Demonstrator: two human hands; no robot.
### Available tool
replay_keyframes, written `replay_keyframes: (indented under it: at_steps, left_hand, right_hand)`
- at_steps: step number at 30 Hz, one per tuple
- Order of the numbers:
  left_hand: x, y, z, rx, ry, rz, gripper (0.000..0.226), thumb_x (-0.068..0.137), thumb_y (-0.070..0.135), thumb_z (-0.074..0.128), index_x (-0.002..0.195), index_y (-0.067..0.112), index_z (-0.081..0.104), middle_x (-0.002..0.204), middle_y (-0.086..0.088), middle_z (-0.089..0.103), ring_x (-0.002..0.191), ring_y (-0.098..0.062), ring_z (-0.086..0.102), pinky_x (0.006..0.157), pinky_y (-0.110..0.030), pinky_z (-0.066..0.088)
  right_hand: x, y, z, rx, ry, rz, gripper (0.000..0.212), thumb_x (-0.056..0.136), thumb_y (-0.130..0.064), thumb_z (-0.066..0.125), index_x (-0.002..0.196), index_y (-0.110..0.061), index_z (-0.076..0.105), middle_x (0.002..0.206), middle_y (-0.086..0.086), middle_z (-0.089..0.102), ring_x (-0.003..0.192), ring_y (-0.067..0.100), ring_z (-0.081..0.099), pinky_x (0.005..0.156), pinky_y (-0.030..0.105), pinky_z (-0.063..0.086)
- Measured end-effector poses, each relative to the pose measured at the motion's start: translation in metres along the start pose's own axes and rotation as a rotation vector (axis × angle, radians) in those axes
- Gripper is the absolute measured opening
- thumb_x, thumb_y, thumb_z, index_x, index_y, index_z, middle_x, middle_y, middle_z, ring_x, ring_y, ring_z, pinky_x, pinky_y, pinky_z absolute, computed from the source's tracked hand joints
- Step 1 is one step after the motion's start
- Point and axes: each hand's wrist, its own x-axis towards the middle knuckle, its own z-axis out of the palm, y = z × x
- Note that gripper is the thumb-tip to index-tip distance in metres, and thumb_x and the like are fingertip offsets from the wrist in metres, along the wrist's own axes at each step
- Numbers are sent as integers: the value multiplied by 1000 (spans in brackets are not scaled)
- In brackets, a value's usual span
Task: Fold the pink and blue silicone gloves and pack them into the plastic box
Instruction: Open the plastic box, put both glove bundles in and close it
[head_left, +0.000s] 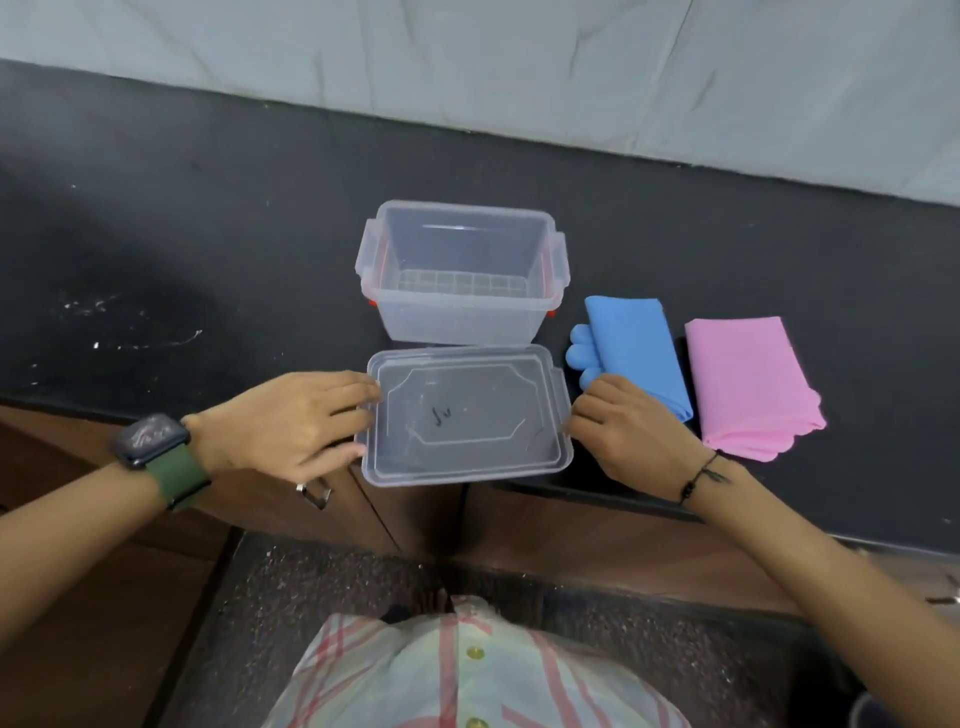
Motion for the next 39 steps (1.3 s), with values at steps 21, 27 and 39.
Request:
replay_keyframes:
  at_steps: [21,27,39]
  left_hand:
    - [306,34,-16,-584,-173,-394,45,93,22,50,134,4,43,135,-17,46,122,-30,47,101,-33,36]
    - [333,2,18,-452,-673,-420,36,88,38,57,110,10,50,114,-12,53,95,-26,53,74,-29,42]
    - [351,-7,10,-643,-952,-419,30,85,18,65,104,-5,60,98,-18,55,87,-29,54,72,-37,51]
  right_hand:
    - [-37,-5,-30,714,378,1334,25,83,-8,62,107,-2,64,96,7,67,96,29,60,77,24,44]
    - [-42,-32,-15,1723,621,1705,46,89,-9,60,131,-6,43,115,14,51,108,26,54,93,42,50]
    - [-10,-15,-10,2183,939,1818,46,90,-3,57,133,-4,41,130,19,47,128,33,43,94,60,40]
